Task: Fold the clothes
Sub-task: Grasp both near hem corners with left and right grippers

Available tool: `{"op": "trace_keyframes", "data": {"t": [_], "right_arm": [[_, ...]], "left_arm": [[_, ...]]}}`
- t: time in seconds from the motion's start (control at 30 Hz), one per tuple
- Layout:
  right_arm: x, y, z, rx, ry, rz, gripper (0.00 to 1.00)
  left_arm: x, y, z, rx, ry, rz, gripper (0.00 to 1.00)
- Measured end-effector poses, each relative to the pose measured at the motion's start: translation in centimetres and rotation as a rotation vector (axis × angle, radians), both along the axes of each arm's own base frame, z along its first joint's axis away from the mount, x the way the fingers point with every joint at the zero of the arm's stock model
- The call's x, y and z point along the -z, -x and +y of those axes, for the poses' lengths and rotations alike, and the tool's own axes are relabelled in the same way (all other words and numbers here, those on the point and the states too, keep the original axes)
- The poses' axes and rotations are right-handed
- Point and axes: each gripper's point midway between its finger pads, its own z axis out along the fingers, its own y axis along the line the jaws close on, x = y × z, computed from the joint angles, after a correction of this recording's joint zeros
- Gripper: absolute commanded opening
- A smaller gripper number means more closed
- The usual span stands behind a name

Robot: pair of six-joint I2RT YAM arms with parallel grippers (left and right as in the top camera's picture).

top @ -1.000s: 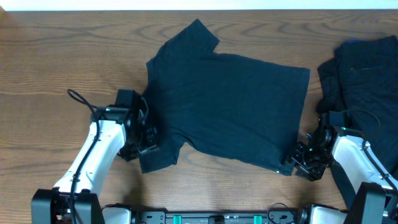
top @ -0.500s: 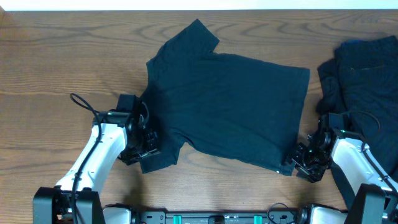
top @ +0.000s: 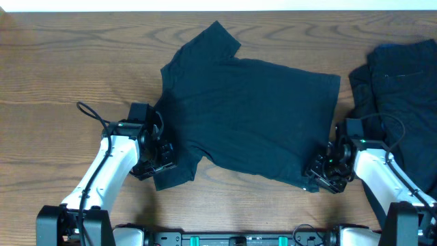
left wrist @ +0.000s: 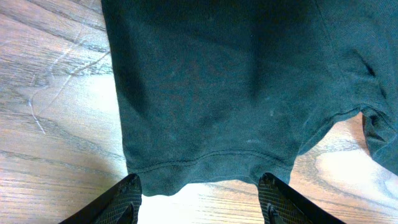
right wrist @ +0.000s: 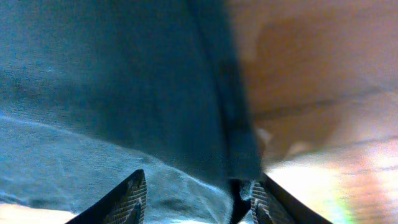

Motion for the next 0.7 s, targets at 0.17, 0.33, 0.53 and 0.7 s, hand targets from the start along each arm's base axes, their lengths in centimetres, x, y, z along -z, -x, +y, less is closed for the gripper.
{"op": "trace_keyframes", "data": {"t": [0.17, 0.33, 0.53, 0.7], "right_arm": [[0.10, 0.04, -0.04, -0.002, 0.031, 0.008, 0.47], [0.30, 0.19, -0.33, 0.006, 0.050, 0.019, 0.09], [0.38, 0.12, -0.08, 0.006, 0.035, 0.019, 0.01], [0.37, 0.10, -0.05, 0.006, 0.033, 0.018, 0.01]], "left_arm": [[0.00, 0.02, 0.00, 0.000, 0.000, 0.001, 0.62], [0.00, 0.12, 0.01, 0.000, 0.000, 0.005, 0.62], [-0.01, 0.45, 0.05, 0.000, -0.002, 0.019, 0.62], [0.24, 0.97, 0.09, 0.000, -0.003, 0.035, 0.62]]}}
